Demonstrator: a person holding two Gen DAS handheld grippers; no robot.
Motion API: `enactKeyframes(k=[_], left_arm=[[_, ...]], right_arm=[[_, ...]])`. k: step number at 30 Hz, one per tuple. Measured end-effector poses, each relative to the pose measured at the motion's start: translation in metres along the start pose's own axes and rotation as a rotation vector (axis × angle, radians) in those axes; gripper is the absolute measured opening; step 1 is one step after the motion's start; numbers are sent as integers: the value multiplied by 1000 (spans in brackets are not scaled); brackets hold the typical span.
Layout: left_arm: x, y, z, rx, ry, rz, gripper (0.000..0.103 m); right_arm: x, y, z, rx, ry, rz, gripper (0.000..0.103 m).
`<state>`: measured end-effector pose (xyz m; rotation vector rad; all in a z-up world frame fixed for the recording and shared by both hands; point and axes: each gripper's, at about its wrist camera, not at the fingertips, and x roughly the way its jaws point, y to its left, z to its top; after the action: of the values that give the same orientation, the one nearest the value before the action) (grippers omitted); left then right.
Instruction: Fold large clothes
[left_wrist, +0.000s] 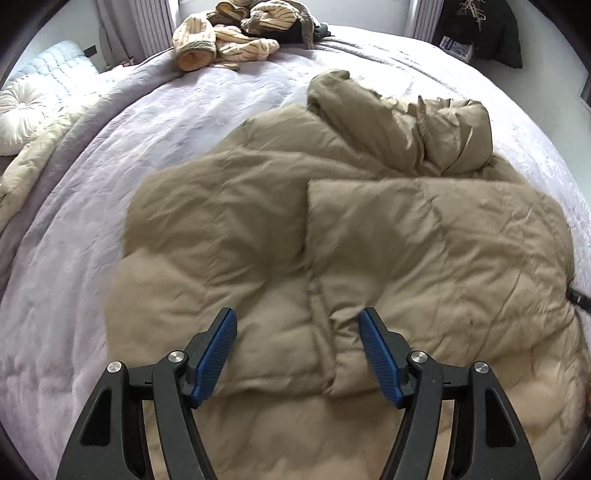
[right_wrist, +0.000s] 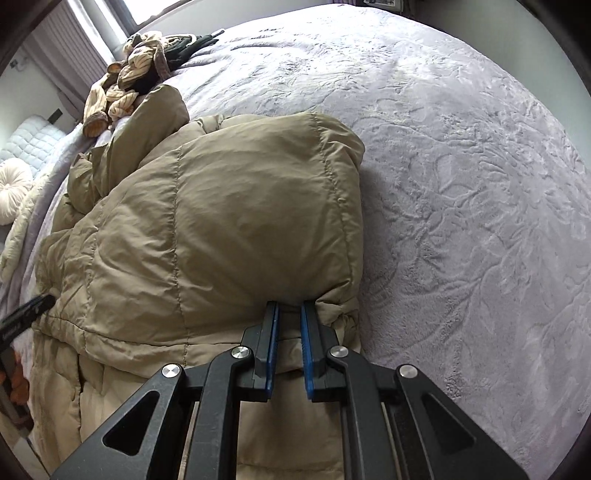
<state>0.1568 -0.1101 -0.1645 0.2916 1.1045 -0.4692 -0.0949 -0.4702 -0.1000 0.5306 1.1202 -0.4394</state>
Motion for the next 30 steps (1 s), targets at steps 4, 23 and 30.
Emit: enactKeyframes(k=[4, 23, 30], left_arm=[[8, 7, -2, 6, 19, 63, 70], [-46, -9, -29, -57, 106, 18, 70], [-64, -26, -47, -92, 109, 14, 70]], right_arm=[[-4, 7, -1, -10, -1, -9, 14], [-64, -1, -25, 60, 57, 49, 61], [-68, -3, -44, 53, 94, 65, 71]])
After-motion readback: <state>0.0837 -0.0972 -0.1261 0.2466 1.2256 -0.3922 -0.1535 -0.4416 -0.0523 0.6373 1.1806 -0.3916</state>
